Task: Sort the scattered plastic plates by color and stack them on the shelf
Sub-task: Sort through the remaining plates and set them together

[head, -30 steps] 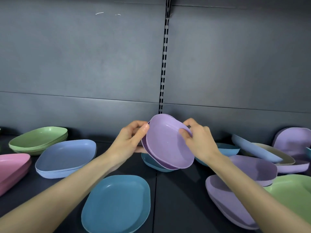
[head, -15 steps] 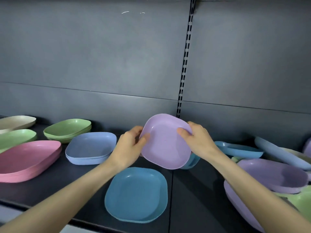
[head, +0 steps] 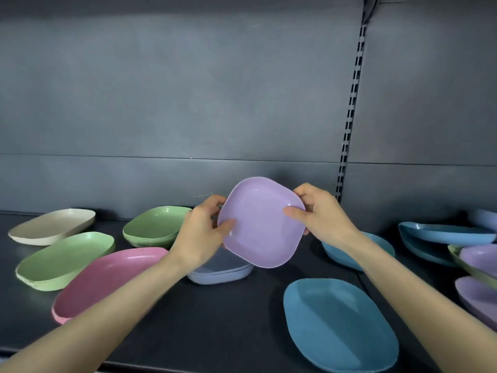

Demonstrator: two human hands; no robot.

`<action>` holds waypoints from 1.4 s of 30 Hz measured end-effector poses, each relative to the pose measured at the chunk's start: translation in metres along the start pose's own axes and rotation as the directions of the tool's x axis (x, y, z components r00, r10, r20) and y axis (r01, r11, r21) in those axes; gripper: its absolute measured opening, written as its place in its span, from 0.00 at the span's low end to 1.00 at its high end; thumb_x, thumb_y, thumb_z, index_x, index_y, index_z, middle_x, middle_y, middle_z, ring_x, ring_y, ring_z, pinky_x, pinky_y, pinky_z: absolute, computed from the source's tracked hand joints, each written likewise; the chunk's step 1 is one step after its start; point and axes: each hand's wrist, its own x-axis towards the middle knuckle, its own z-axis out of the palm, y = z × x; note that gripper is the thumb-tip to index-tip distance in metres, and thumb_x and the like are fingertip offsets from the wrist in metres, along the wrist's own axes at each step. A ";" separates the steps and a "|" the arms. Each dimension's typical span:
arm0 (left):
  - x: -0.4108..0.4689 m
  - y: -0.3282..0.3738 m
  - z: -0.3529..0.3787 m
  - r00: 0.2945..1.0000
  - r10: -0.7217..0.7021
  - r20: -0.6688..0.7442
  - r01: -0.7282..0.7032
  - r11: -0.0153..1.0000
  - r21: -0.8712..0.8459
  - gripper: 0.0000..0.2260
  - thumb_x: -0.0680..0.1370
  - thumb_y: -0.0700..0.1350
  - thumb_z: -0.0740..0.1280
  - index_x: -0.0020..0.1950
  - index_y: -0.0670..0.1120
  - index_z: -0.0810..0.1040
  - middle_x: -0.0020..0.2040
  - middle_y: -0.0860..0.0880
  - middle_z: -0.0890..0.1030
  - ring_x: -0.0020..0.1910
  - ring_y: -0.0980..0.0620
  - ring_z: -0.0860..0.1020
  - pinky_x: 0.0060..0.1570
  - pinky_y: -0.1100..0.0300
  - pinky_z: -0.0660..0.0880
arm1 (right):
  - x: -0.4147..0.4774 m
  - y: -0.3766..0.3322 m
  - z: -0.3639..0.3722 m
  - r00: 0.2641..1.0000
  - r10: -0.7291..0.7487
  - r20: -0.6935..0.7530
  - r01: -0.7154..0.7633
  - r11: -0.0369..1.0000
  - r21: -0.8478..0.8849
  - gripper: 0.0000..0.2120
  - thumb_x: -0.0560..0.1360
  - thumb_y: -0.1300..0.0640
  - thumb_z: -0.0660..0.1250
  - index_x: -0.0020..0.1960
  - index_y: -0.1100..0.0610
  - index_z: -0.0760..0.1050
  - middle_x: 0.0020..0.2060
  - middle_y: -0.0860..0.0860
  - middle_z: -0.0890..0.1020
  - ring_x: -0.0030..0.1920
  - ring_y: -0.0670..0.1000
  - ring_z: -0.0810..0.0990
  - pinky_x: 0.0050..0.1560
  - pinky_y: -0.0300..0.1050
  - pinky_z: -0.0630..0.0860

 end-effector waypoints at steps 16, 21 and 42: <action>0.070 -0.023 0.050 0.930 -0.039 0.366 -0.074 0.954 0.290 0.14 0.71 0.43 0.70 0.55 0.48 0.73 0.36 0.50 0.79 0.42 0.49 0.76 0.44 0.55 0.74 | 0.024 0.040 -0.024 0.963 0.215 -0.164 -0.254 0.927 -0.276 0.04 0.72 0.62 0.70 0.43 0.55 0.75 0.36 0.53 0.81 0.34 0.50 0.77 0.30 0.36 0.76; 0.079 -0.031 0.071 0.907 -0.100 0.408 -0.096 0.897 0.432 0.14 0.70 0.44 0.70 0.53 0.48 0.71 0.36 0.52 0.79 0.44 0.47 0.78 0.46 0.52 0.76 | 0.040 0.067 -0.031 0.966 0.256 -0.041 -0.252 0.889 -0.382 0.11 0.70 0.60 0.72 0.36 0.49 0.73 0.33 0.50 0.80 0.34 0.48 0.75 0.36 0.38 0.73; 0.071 -0.025 0.084 0.875 -0.224 0.430 -0.208 0.628 0.750 0.20 0.71 0.51 0.69 0.61 0.49 0.71 0.57 0.50 0.75 0.58 0.48 0.71 0.53 0.54 0.65 | 0.054 0.094 -0.023 0.948 0.200 0.249 -0.028 0.828 -0.560 0.14 0.70 0.53 0.73 0.53 0.57 0.79 0.47 0.51 0.80 0.48 0.49 0.77 0.54 0.45 0.75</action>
